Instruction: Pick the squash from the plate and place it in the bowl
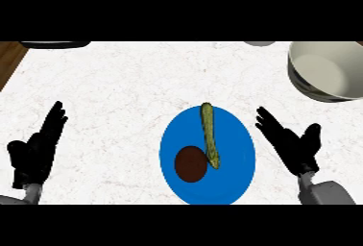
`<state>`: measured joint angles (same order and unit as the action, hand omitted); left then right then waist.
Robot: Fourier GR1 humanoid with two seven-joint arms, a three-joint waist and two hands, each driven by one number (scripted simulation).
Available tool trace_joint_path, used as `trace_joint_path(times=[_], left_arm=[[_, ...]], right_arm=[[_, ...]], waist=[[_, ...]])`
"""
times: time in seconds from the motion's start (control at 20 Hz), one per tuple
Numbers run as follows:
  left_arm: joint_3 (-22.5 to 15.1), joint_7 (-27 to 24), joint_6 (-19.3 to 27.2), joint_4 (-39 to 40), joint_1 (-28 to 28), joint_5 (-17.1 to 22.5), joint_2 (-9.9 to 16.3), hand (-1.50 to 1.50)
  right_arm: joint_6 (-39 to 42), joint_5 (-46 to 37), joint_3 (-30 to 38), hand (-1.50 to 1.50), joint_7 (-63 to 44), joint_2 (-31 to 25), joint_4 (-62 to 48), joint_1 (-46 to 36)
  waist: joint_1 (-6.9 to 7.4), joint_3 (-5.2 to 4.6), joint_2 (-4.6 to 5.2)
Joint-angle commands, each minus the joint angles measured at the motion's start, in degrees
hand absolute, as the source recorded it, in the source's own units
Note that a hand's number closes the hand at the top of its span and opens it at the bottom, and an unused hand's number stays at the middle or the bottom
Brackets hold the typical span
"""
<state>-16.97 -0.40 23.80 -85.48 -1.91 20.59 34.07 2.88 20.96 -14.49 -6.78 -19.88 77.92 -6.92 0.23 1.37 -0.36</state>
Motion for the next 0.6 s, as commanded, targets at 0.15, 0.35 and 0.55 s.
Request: trace_joint_path(times=[0.15,0.35,0.55], left_arm=[[-3.6,0.58,-5.32,-4.14,-3.0,3.77,-5.82,0.0],[-5.08,1.48,-7.31,-5.55,-2.39,7.14,-8.81,0.0],[-6.25,2.37,-10.63,-5.77,-5.62,8.6,-10.33,0.0]], right_arm=[[-15.83,-15.43,-0.85,1.5,3.79,-0.83,9.53,-3.7],[-30.64,-26.95,4.96,1.5,-2.61,-7.33,5.84,-1.74],[-42.28,-38.51,-7.08,-1.5,-0.36,4.64,16.9,-0.75]], waist=[[-2.59,-1.69,-0.51],[-7.2,-2.4,-1.25],[-2.96,-1.7,-0.37]])
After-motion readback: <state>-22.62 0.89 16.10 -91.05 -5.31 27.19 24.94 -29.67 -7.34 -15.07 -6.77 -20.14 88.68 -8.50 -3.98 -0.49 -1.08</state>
